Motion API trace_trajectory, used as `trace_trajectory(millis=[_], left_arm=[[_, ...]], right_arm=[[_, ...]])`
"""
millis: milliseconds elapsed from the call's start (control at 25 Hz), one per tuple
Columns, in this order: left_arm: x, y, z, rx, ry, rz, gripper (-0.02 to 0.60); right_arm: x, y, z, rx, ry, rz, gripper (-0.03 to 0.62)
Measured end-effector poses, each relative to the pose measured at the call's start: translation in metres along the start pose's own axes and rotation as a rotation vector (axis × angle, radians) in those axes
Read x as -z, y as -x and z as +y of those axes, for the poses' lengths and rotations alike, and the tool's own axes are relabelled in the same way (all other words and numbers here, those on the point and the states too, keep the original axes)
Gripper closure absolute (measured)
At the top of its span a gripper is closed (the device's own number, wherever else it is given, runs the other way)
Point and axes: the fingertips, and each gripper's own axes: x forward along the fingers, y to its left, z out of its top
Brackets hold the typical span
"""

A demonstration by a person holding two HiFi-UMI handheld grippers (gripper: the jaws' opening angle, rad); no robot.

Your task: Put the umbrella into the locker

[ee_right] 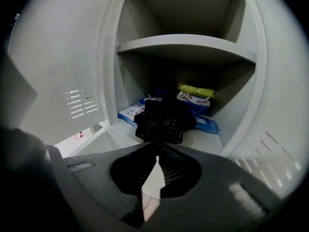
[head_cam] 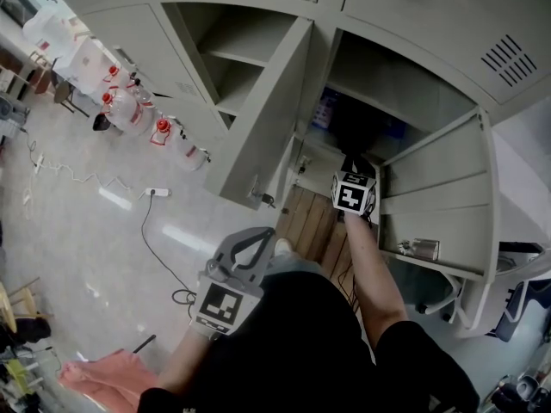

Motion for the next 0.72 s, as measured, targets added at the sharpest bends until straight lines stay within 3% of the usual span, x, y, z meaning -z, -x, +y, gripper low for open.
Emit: trace_trajectory(millis=[720], left_arm=[[0.012, 0.017, 0.011, -0.031, 0.037, 0.002, 0.569]], right_arm=[[-0.036, -0.043, -0.002, 0.074, 0.083, 0.043, 0.597]])
